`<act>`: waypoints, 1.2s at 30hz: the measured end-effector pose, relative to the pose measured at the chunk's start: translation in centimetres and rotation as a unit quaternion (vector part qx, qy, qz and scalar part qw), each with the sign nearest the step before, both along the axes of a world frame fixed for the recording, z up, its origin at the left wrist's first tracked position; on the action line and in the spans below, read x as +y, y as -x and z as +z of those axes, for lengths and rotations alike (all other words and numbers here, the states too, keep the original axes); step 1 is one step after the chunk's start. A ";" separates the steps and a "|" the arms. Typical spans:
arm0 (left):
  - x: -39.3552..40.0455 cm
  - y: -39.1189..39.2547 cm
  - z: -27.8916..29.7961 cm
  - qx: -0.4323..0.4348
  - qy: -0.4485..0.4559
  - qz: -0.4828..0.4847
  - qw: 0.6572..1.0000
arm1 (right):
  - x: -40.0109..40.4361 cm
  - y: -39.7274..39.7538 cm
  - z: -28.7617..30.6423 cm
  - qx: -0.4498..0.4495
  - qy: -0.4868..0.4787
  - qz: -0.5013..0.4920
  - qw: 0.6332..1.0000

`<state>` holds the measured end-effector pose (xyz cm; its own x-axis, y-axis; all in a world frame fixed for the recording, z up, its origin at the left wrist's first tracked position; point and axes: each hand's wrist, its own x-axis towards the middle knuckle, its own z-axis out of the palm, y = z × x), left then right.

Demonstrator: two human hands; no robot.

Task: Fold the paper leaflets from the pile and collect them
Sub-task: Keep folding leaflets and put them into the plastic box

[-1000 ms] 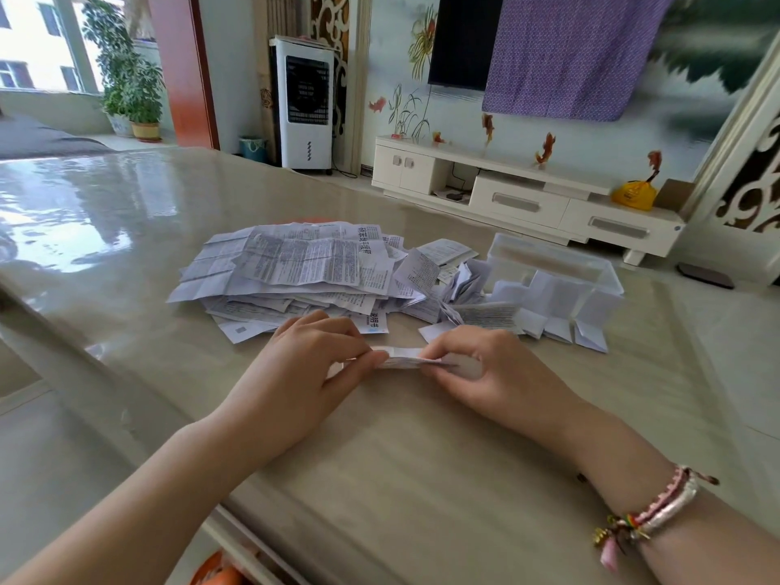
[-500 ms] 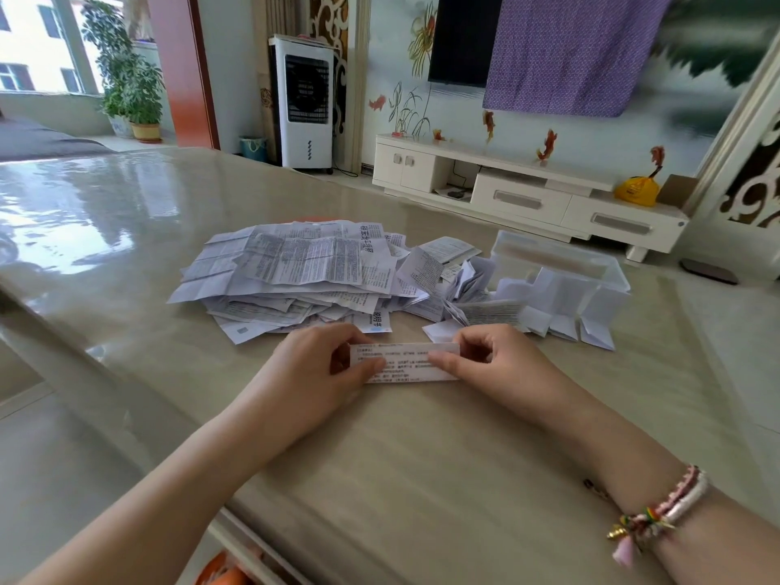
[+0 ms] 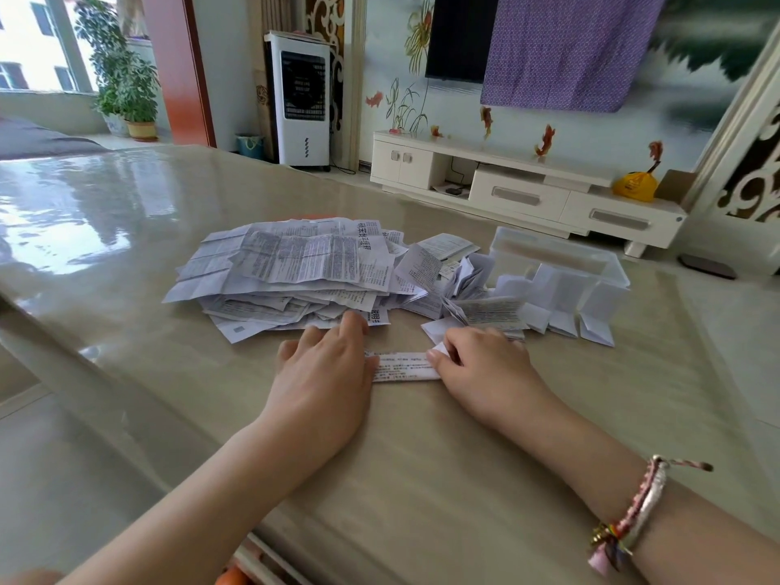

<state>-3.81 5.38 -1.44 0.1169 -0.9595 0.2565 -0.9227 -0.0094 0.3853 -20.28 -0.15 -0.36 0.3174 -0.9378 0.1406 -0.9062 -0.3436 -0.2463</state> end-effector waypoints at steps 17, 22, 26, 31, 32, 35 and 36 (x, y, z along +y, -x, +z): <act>0.0 0.3 0.3 -0.063 -0.005 0.003 0.998 | 1.1 0.0 -0.6 -0.016 0.141 0.072 0.987; 0.1 0.3 0.4 -0.048 -0.006 0.008 0.999 | 1.3 0.4 0.1 -0.029 0.072 0.048 0.996; 0.0 1.2 0.8 -0.062 -0.026 0.041 0.997 | 1.3 -0.2 0.1 -0.021 0.053 0.048 0.997; 0.1 0.4 0.5 -0.031 -0.013 0.023 0.999 | 1.3 -0.3 0.3 -0.029 0.000 0.037 0.999; 0.3 0.2 0.4 -0.034 -0.004 0.021 0.999 | 1.3 -0.4 0.3 -0.029 -0.005 0.038 0.999; 0.7 0.3 0.1 -0.041 0.016 0.018 0.999 | 1.4 -0.7 0.4 -0.034 -0.010 0.036 0.999; 0.8 0.3 0.0 -0.034 0.019 0.018 0.999 | 1.4 -0.7 0.3 -0.036 -0.010 0.035 0.999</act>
